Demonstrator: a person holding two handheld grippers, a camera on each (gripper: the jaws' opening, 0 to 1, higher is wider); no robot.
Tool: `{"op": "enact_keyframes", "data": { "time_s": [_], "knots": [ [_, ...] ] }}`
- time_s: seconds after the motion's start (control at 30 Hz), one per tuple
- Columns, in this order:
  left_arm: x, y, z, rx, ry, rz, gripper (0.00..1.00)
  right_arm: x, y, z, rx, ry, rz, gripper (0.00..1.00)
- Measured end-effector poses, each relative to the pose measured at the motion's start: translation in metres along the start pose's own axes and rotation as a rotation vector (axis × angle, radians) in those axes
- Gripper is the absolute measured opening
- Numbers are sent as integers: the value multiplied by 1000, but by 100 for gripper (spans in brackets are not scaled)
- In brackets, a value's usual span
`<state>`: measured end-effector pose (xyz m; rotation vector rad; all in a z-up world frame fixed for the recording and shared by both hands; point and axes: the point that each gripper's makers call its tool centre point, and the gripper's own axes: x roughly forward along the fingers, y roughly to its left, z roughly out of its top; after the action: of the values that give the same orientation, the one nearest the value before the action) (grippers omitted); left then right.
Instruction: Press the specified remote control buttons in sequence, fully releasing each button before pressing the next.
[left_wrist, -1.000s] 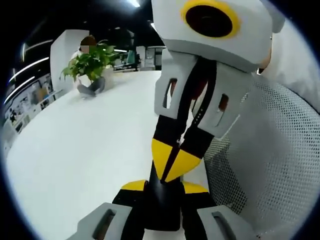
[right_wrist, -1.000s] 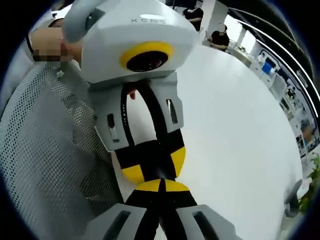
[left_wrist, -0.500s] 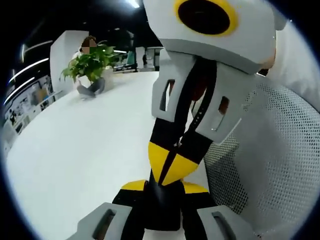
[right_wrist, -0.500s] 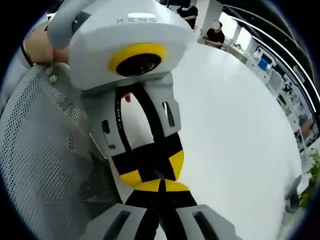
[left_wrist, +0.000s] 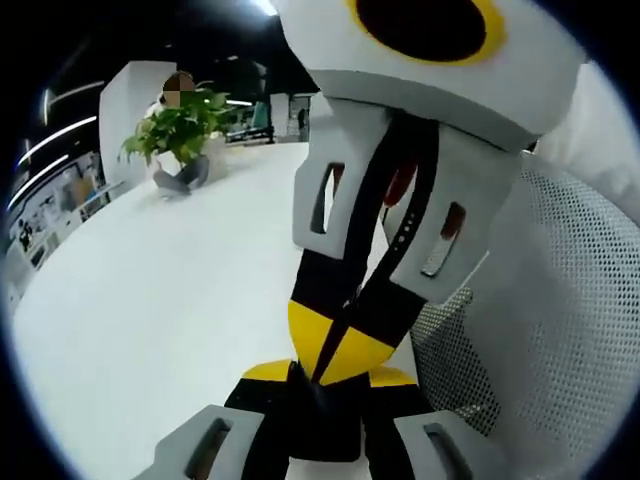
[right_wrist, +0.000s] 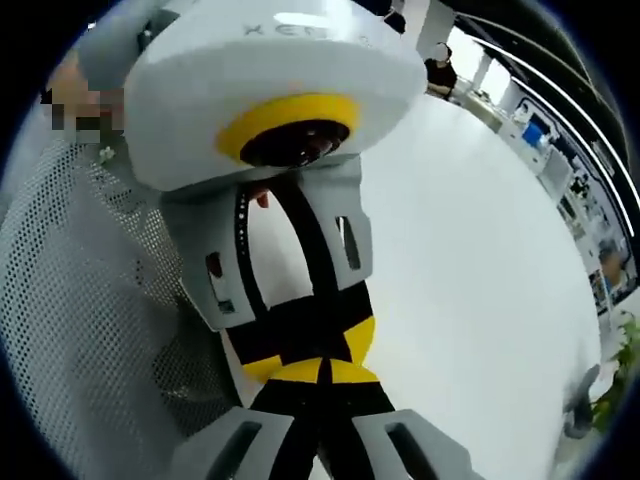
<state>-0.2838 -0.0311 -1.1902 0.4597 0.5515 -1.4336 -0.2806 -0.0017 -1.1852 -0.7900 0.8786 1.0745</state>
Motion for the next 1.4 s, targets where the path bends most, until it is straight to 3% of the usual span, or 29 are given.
{"op": "enact_keyframes", "data": {
  "time_s": [0.07,0.17,0.33,0.47,0.5,0.7,0.83,1.0,1.07,1.13,1.2,1.4],
  "knots": [
    [0,0,0,-2,0,0,24,-3,1,-4,24,-14,8,0],
    [-1,0,0,-5,4,2,24,-7,8,-10,-49,-17,10,0],
    [0,-1,1,-9,29,15,24,-8,10,-13,-64,-55,42,0],
    [1,0,1,7,88,1,24,-10,12,-13,-6,-159,101,0],
    [1,0,1,9,98,-1,24,-13,13,-17,9,-168,122,0],
    [2,-1,0,37,189,-10,24,-26,2,-39,-2,-177,90,0],
    [4,0,0,40,249,-14,24,-26,-3,-33,-24,-201,111,0],
    [4,1,0,36,289,-10,24,-16,-1,-14,-125,-219,149,0],
    [4,1,0,34,300,-8,24,-13,4,-11,-141,-215,179,0],
    [4,1,-1,28,309,-2,24,-9,2,-13,-205,-188,159,0],
    [4,1,-2,21,312,2,24,-10,3,-13,-172,-190,162,0],
    [4,1,-2,23,316,2,24,-8,2,-14,-194,-171,161,0]
  ]
}}
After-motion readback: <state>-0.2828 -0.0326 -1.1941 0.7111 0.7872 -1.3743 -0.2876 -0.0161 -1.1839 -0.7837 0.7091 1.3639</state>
